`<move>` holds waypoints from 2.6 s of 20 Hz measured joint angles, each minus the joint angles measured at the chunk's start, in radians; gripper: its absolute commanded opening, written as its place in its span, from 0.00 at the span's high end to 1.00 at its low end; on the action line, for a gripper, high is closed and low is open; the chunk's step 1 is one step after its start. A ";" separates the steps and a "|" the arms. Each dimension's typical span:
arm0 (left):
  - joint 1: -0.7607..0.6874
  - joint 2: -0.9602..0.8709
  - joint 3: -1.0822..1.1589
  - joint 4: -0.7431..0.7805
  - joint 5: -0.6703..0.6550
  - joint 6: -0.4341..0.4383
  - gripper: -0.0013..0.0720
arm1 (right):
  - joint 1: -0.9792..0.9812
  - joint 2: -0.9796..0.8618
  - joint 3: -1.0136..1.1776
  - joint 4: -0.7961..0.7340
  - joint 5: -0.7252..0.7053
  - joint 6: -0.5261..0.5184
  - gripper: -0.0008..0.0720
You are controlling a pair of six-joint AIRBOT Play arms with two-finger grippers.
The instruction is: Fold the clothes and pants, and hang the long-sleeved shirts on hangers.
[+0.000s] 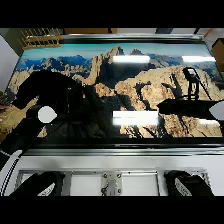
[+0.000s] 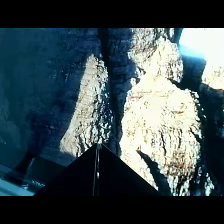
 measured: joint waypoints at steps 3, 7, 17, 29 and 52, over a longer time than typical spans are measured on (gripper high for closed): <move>0.000 0.000 0.000 0.000 0.000 0.000 0.98 | 0.000 0.000 0.000 0.000 0.000 0.000 0.97; 0.000 0.000 0.000 0.000 0.000 0.000 0.98 | 0.000 0.000 0.000 0.000 0.000 0.000 0.97; 0.072 -0.010 0.034 0.092 0.053 0.006 0.04 | 0.000 0.000 0.000 0.000 0.000 0.000 0.97; 0.725 -0.539 0.429 0.282 0.172 -0.008 0.04 | 0.000 0.000 0.000 0.000 0.000 0.000 0.97; 0.141 -0.572 0.801 0.167 -0.085 -0.036 0.98 | -0.008 -0.003 0.004 -0.003 0.008 -0.020 0.97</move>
